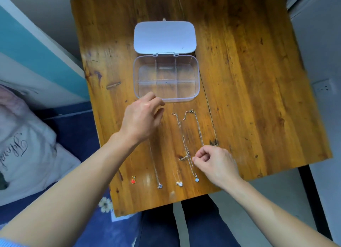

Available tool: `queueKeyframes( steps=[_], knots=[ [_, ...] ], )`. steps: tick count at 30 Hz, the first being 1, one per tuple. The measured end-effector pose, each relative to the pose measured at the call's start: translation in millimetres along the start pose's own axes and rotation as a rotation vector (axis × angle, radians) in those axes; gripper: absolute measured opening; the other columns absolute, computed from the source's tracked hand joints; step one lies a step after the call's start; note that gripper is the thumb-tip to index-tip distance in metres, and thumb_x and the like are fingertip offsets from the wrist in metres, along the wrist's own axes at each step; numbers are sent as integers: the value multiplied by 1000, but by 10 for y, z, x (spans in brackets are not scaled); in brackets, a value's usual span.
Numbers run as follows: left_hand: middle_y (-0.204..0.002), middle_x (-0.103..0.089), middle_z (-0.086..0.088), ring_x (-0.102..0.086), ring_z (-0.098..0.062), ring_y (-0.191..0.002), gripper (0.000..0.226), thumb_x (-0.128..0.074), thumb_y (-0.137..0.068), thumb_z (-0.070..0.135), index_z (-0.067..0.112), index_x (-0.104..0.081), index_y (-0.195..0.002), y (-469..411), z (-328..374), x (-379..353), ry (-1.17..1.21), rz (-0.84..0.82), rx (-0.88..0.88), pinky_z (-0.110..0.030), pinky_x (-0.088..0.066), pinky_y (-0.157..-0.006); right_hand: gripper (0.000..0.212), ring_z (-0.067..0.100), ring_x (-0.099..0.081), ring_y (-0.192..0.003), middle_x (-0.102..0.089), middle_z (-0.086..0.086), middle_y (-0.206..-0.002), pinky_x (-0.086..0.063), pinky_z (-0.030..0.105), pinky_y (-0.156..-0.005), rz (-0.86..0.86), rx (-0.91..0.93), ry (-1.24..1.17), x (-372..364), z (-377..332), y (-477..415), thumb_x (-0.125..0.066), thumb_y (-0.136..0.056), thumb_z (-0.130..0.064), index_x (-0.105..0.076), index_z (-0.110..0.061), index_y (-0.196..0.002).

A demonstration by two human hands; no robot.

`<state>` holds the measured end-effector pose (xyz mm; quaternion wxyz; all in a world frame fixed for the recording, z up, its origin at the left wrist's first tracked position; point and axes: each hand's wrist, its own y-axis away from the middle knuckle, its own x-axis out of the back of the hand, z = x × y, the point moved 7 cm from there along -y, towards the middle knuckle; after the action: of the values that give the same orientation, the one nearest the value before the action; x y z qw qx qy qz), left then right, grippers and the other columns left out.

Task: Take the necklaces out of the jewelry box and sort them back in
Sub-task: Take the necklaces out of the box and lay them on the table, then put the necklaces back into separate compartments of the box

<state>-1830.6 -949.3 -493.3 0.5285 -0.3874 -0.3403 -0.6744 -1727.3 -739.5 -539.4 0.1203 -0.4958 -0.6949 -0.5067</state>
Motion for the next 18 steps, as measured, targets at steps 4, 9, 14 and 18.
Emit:
queueKeyframes(
  steps=[4, 9, 14, 18],
  knots=[
    [-86, -66, -2, -63, -23, -77, 16, -64, -89, 27, 13, -70, -95, 321, -483, 135, 37, 42, 231, -35, -52, -64, 13, 8, -60, -68, -62, -16, -60, -50, 28, -66, -9, 114, 79, -187, -421, -108, -66, -81, -41, -64, -29, -76],
    [-102, -60, -4, -57, -23, -94, 25, -61, -90, 31, 12, -67, -104, 710, -786, 62, -22, -6, 357, -38, -51, -71, 35, 20, -66, -78, -71, -7, -78, -49, 31, -68, 65, 257, 333, -397, -794, -206, -62, -83, -57, -64, -26, -96],
    [-128, -53, -11, -47, -28, -119, 36, -57, -93, 33, 9, -60, -119, 753, -840, -24, -80, -35, 371, -44, -45, -96, 28, 24, -65, -74, -70, 0, -76, -43, 29, -61, 48, 248, 443, -536, -812, -224, -64, -86, -48, -68, -20, -83],
    [-133, -50, -13, -44, -30, -124, 40, -53, -94, 34, 8, -56, -124, 750, -868, -46, -83, -28, 387, -45, -41, -100, 23, 25, -64, -75, -68, 0, -78, -46, 30, -63, -5, 223, 436, -613, -777, -228, -57, -91, -39, -66, -19, -84]
  ],
)
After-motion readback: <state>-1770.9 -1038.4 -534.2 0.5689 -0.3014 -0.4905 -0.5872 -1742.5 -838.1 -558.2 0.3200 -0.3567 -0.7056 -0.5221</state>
